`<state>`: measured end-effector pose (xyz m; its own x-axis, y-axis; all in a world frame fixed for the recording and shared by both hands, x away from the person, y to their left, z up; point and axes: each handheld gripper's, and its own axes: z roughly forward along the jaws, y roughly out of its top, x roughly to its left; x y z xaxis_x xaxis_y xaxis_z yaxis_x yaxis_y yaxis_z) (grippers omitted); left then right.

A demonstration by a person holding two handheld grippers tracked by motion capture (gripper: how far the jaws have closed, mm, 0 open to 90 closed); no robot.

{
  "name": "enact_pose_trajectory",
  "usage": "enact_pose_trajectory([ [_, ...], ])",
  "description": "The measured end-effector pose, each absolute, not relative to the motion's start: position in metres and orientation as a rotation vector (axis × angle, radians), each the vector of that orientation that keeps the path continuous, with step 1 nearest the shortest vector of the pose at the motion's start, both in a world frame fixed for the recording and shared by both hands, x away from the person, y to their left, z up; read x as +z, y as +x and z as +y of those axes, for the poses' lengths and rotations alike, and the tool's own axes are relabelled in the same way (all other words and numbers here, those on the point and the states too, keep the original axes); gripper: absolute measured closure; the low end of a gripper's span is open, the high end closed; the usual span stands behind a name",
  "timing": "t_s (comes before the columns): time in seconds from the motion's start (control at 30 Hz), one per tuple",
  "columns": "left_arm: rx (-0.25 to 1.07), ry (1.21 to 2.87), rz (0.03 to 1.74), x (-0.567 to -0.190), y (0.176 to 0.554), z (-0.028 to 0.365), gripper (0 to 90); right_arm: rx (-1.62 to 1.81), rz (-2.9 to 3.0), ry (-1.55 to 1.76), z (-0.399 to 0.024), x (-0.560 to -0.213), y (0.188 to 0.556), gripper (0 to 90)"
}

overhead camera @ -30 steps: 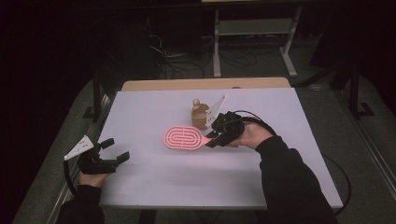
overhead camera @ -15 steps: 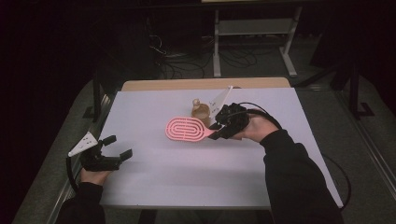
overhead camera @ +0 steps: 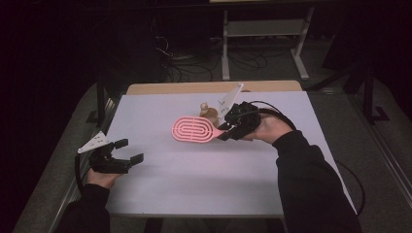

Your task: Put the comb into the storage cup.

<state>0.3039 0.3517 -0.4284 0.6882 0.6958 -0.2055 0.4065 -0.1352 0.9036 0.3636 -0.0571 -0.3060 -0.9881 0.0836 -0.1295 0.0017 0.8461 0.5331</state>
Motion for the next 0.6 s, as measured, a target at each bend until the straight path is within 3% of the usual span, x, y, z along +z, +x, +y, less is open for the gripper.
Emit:
enact_pose_trajectory([
  [0.6, 0.122, 1.648, 0.943, -0.387, 0.325, 0.323, 0.0, 0.854, 2.832, 0.076, -0.059, -0.285, 0.364, 68.6],
])
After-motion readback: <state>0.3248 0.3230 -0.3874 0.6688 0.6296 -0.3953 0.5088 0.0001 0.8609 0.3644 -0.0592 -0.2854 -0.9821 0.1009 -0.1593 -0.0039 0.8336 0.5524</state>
